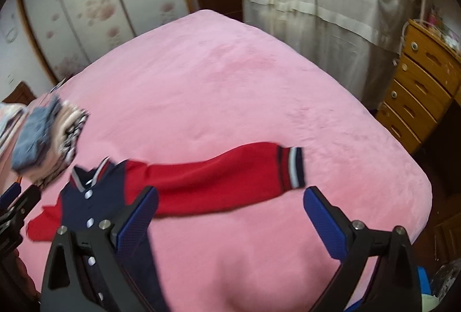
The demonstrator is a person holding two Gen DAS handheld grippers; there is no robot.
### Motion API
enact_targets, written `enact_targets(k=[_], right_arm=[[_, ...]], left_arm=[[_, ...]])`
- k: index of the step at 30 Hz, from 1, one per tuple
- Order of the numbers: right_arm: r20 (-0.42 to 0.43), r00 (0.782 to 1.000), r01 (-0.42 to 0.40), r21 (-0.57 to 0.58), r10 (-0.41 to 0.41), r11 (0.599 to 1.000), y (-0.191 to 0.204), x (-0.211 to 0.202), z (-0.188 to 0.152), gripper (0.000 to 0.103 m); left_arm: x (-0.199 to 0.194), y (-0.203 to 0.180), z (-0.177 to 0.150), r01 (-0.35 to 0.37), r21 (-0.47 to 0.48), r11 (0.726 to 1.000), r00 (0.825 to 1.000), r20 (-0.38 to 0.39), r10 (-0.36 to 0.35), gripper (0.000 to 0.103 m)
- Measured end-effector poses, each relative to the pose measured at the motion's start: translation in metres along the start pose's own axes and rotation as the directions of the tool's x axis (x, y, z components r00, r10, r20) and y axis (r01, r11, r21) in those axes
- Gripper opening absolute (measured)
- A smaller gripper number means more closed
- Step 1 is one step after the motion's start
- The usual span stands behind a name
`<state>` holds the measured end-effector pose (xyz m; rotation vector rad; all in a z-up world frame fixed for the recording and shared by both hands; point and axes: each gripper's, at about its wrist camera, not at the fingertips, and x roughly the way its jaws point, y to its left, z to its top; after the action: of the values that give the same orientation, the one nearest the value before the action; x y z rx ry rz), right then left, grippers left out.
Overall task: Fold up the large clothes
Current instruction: 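Reach the right tool to the red sleeve cuff and grasp it, then carry the held sleeve across the jacket body with the right tool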
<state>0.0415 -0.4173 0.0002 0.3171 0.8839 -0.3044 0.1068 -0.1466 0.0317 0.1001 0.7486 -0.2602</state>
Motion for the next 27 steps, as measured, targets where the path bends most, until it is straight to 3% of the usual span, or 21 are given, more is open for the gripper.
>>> enact_targets(k=[5,11,18,20,23,26,27], right_arm=[[-0.073,0.997,0.001,0.104,0.007,0.995,-0.048,0.046,0.000,0.091],[-0.145,0.989,0.005,0.213,0.027,0.977,-0.084,0.096,-0.018,0.084],[-0.109,0.992,-0.032,0.272,0.064,0.962,-0.098,0.119,-0.022,0.082],[-0.104,0.992,-0.040,0.257,0.068,0.966,-0.095,0.125,-0.020,0.075],[-0.119,0.987,-0.081,0.219,0.109,0.972,-0.086,0.133,-0.019,0.039],[-0.110,0.988,-0.091,0.183,0.112,0.979,-0.074,0.127,-0.018,0.019],[-0.097,0.990,-0.085,0.175,0.103,0.981,-0.070,0.121,-0.017,0.016]], left_arm=[[0.051,-0.017,0.001,0.012,-0.025,1.000,1.000,-0.015,-0.012,0.099],[0.116,-0.034,-0.014,0.054,-0.051,0.997,0.993,-0.101,-0.059,0.099],[0.155,-0.055,-0.037,0.070,-0.040,0.997,0.985,-0.156,-0.076,0.099],[0.159,-0.057,-0.039,0.083,-0.049,0.995,0.981,-0.170,-0.090,0.099],[0.161,-0.059,-0.041,0.095,-0.055,0.994,0.977,-0.187,-0.103,0.099],[0.155,-0.058,-0.040,0.104,-0.052,0.993,0.976,-0.186,-0.112,0.099],[0.150,-0.056,-0.039,0.105,-0.052,0.993,0.976,-0.186,-0.113,0.099]])
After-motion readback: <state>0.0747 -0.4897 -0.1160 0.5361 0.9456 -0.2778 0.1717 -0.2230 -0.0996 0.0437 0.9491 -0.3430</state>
